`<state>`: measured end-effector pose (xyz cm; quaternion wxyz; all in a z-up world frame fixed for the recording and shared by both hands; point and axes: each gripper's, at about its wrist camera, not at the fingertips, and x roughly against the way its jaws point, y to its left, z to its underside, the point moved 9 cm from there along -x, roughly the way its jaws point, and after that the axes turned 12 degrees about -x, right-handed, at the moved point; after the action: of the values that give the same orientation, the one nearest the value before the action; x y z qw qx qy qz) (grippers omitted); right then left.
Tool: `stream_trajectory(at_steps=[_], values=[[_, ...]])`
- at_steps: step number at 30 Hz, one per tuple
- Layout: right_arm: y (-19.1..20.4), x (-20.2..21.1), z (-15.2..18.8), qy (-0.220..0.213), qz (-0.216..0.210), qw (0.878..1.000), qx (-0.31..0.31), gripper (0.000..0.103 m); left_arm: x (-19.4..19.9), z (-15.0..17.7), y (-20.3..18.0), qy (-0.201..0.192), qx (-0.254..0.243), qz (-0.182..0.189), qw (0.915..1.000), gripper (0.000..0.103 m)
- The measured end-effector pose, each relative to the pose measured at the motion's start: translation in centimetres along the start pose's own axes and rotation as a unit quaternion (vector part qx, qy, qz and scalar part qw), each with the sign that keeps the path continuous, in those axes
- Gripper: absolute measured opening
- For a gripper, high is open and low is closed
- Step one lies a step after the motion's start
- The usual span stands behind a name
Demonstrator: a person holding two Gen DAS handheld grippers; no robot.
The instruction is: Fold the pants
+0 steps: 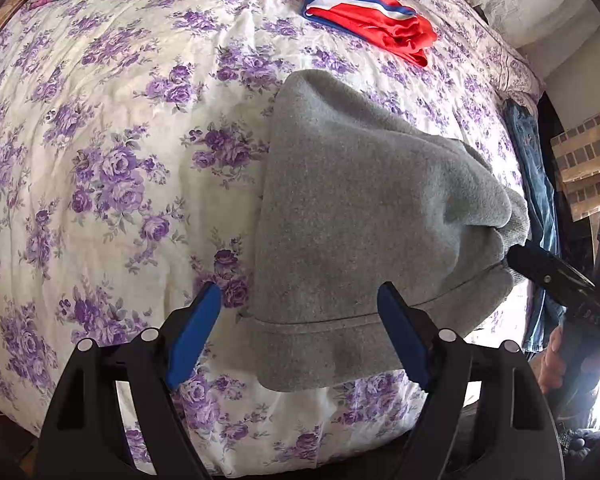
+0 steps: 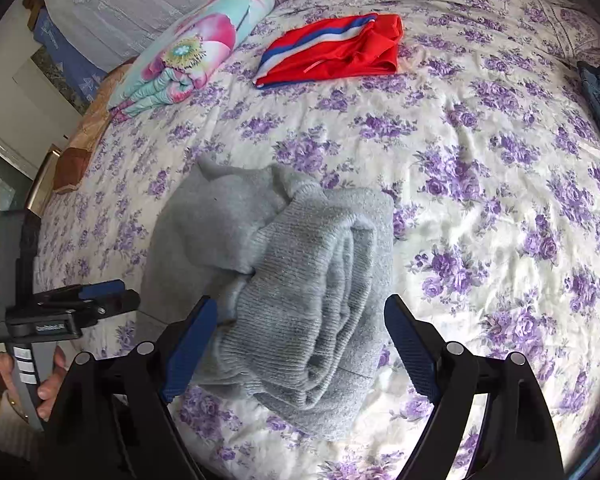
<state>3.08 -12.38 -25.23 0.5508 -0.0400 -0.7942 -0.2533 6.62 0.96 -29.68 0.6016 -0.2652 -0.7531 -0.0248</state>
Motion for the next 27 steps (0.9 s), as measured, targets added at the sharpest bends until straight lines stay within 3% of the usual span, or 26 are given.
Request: stream_trajectory(at_steps=[2,6,11,13,14,15,19,23,24,26,27], values=[[-1.5,-0.7,0.9,0.015,0.008,1.0,-0.02,0.086,0.1,0.0,0.1,0.002,0.002,-0.002,1.0,0.078],[-3.6,-1.8,2.3,0.059,-0.054,0.991,-0.103,0.089,0.1,0.2,1.1,0.005,0.014,-0.002,0.9999,0.078],[-4.1,-5.2,3.5,0.125,-0.168,0.956,-0.205,0.092,-1.1,0.0,1.7,0.017,0.027,0.035,0.9989,0.079],[-4.1,-5.5,3.5,0.127,-0.193,0.948,-0.22,0.084,-2.2,-0.2,1.8,0.028,0.04,0.061,0.9969,0.079],[-3.8,-5.2,3.4,0.128,-0.208,0.945,-0.218,0.063,-2.7,-0.2,1.8,0.032,0.046,0.076,0.9955,0.08],[-3.7,-4.8,3.4,0.132,-0.212,0.943,-0.22,0.058,-3.0,-0.4,1.7,0.035,0.052,0.089,0.9941,0.082],[-3.5,-4.6,3.5,0.139,-0.215,0.94,-0.225,0.057,-4.3,-0.9,1.4,0.041,0.07,0.128,0.9884,0.089],[-3.9,-4.7,3.5,0.144,-0.219,0.938,-0.228,0.06,-5.7,-1.2,0.7,0.049,0.098,0.181,0.9773,0.092],[-3.8,-4.8,3.5,0.142,-0.217,0.939,-0.226,0.06,-6.1,-1.4,0.3,0.049,0.103,0.196,0.974,0.089],[-3.5,-4.5,3.4,0.133,-0.204,0.947,-0.208,0.054,-5.6,-1.8,-0.9,0.038,0.097,0.212,0.9717,0.064],[-3.0,-4.1,3.0,0.123,-0.194,0.955,-0.188,0.051,-5.0,-2.0,-1.2,0.029,0.089,0.204,0.9744,0.053]])
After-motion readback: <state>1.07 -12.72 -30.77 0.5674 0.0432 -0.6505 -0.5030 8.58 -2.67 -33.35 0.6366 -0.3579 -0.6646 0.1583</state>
